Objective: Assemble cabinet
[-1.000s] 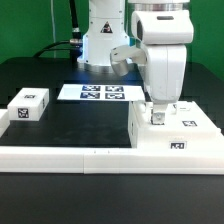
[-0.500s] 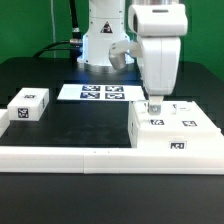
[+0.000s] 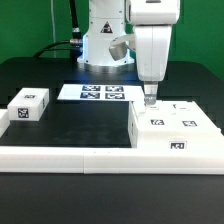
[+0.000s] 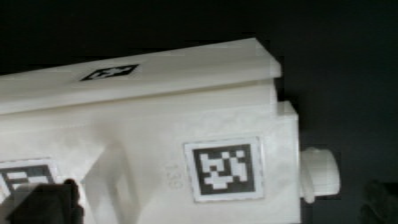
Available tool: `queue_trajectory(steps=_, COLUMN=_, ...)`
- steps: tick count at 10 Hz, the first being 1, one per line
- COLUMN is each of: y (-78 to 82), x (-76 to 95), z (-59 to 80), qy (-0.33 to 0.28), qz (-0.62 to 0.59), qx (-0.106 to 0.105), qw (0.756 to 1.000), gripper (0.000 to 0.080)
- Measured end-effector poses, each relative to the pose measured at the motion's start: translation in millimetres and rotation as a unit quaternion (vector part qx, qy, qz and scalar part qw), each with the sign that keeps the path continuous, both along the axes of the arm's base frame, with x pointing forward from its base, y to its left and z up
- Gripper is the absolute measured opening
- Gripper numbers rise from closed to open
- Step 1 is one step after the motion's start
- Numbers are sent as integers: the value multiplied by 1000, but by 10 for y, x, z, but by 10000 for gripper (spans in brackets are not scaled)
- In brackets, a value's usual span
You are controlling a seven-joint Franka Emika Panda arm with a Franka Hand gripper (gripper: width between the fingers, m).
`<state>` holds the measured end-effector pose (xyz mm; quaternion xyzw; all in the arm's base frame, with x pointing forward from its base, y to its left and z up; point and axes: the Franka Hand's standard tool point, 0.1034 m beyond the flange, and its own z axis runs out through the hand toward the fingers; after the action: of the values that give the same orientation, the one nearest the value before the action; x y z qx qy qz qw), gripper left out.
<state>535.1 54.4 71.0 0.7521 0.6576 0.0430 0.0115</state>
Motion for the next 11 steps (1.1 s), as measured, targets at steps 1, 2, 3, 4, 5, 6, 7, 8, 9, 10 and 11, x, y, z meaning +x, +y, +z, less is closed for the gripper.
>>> queue_trajectory(steps=1, y=3, x=-2, z=-3, qy=1, qz=-9, qx=1, qw=1000, gripper=797)
queue_trajectory(steps=2, y=13, x=-3, z=-3, qy=3, qz=-57, qx=7, qw=998, gripper=797)
queue_trajectory(steps=3, y=16, x=-4, z=-4, qy=5, qz=-83, qx=10, qw=997, gripper=797)
queue_trajectory(steps=4, y=18, x=-3, z=-3, qy=6, qz=-121, qx=14, qw=992, gripper=797)
queue_trajectory(steps=5, y=8, x=-14, z=4, qy=2, qz=-172, qx=21, qw=985, gripper=797)
queue_trajectory(steps=6, y=10, x=-33, z=27, qy=5, qz=-238, qx=28, qw=971, gripper=797)
queue_trajectory(steps=7, y=34, x=-36, z=44, qy=6, qz=-283, qx=33, qw=959, gripper=797)
queue_trajectory(steps=8, y=52, x=-38, z=42, qy=9, qz=-315, qx=37, qw=948, gripper=797)
queue_trajectory(steps=9, y=60, x=-40, z=39, qy=12, qz=-340, qx=42, qw=939, gripper=797)
queue_trajectory(steps=10, y=69, x=-41, z=38, qy=15, qz=-359, qx=46, qw=932, gripper=797)
queue_trajectory(steps=11, y=85, x=-43, z=37, qy=20, qz=-398, qx=52, qw=916, gripper=797)
